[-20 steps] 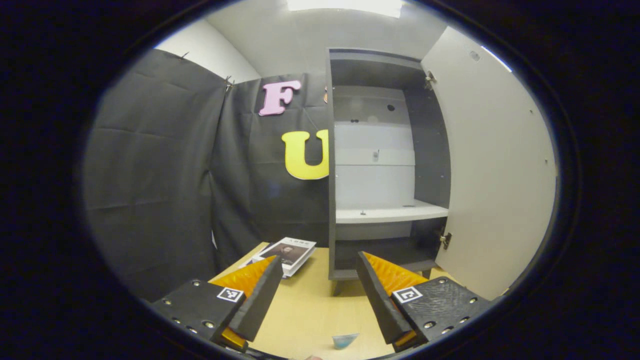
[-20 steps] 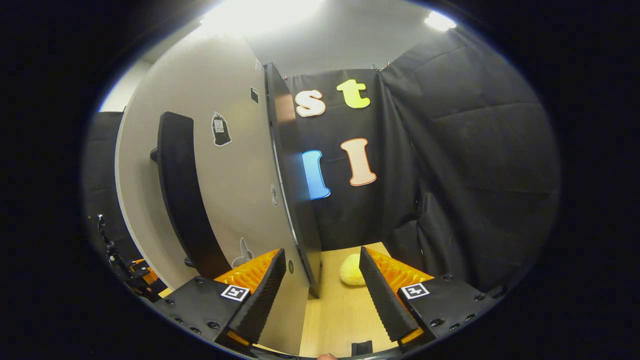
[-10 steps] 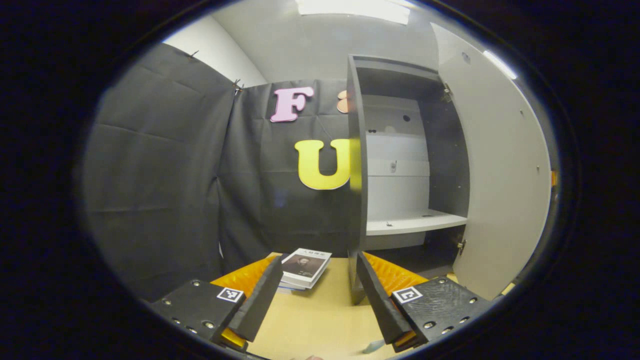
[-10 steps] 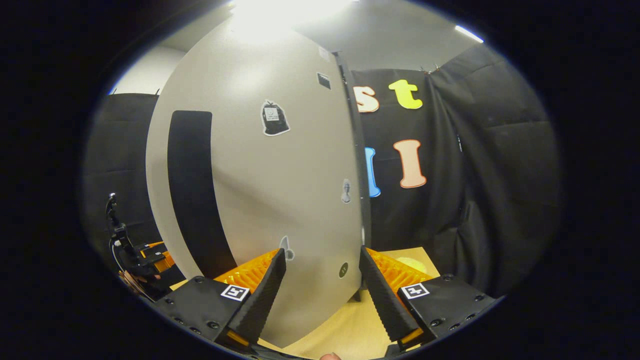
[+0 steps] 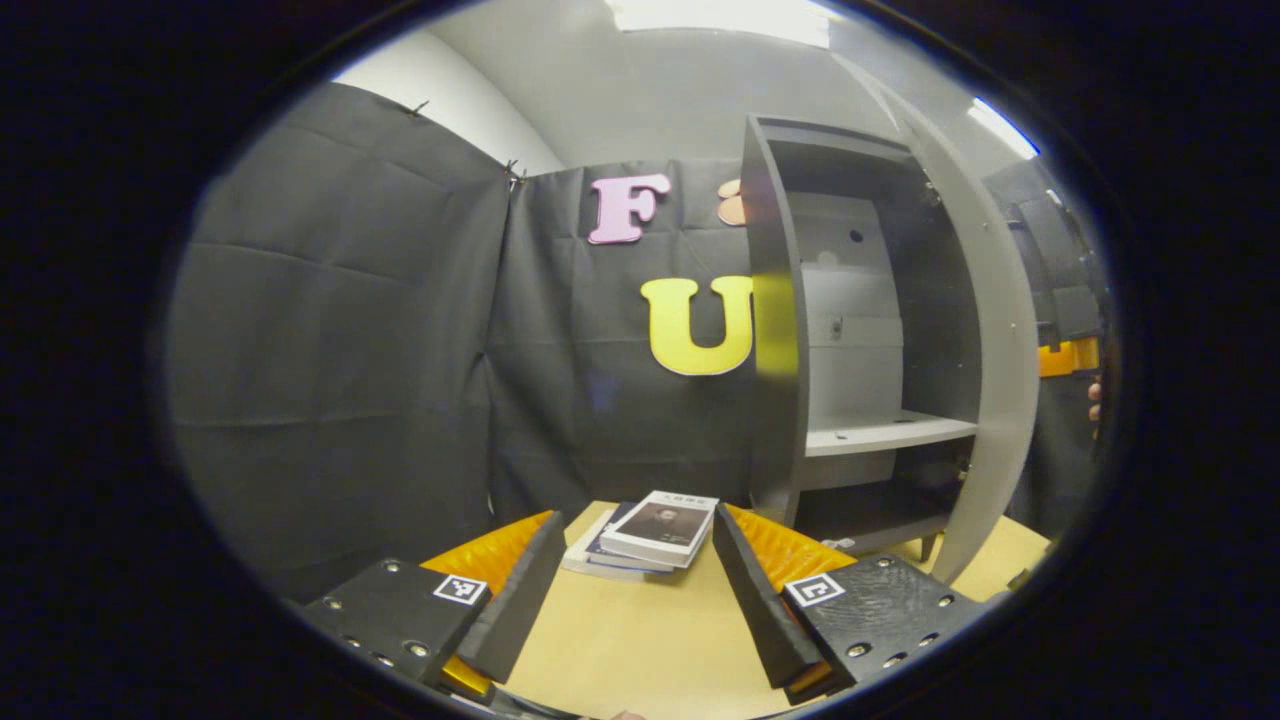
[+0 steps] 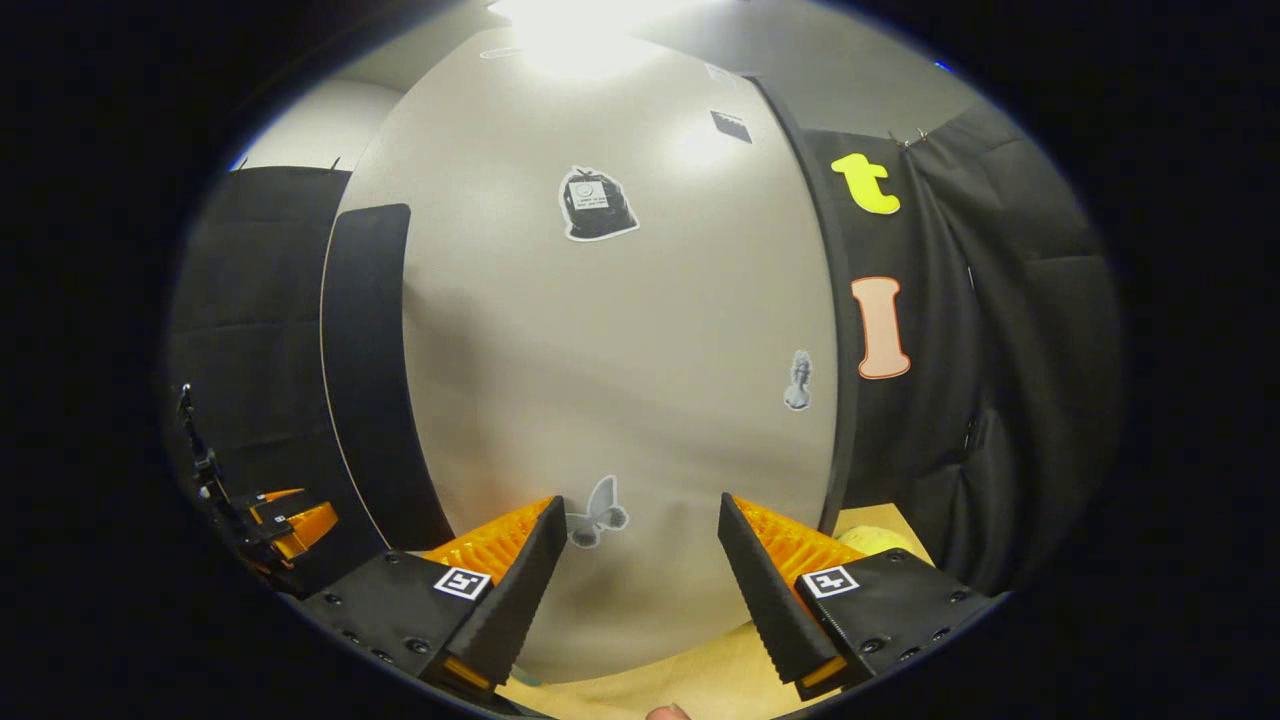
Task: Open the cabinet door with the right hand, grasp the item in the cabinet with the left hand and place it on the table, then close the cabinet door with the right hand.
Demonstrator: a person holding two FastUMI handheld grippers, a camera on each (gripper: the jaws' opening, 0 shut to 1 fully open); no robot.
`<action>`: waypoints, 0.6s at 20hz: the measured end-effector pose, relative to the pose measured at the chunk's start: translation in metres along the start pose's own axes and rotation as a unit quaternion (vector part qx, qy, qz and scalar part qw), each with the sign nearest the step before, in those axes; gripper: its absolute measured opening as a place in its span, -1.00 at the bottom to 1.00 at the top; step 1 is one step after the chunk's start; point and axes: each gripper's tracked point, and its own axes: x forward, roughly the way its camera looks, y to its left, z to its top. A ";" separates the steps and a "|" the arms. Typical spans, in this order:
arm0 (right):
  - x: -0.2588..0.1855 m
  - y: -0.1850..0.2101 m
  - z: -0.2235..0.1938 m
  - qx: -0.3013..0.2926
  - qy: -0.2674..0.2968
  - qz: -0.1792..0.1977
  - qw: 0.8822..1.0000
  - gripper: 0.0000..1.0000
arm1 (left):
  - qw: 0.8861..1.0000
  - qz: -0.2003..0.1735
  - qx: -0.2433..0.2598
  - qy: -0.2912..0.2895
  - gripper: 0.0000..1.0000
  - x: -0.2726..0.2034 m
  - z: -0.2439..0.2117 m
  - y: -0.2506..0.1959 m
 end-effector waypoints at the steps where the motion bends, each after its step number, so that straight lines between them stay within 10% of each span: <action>1: 0.006 -0.001 0.000 0.002 0.001 -0.004 1.000 0.94 | 1.000 0.004 0.000 0.002 0.84 -0.003 -0.002 0.005; 12: 0.062 -0.002 -0.002 0.023 0.007 -0.070 0.997 0.97 | 0.999 0.044 -0.009 0.011 0.80 -0.013 -0.015 0.053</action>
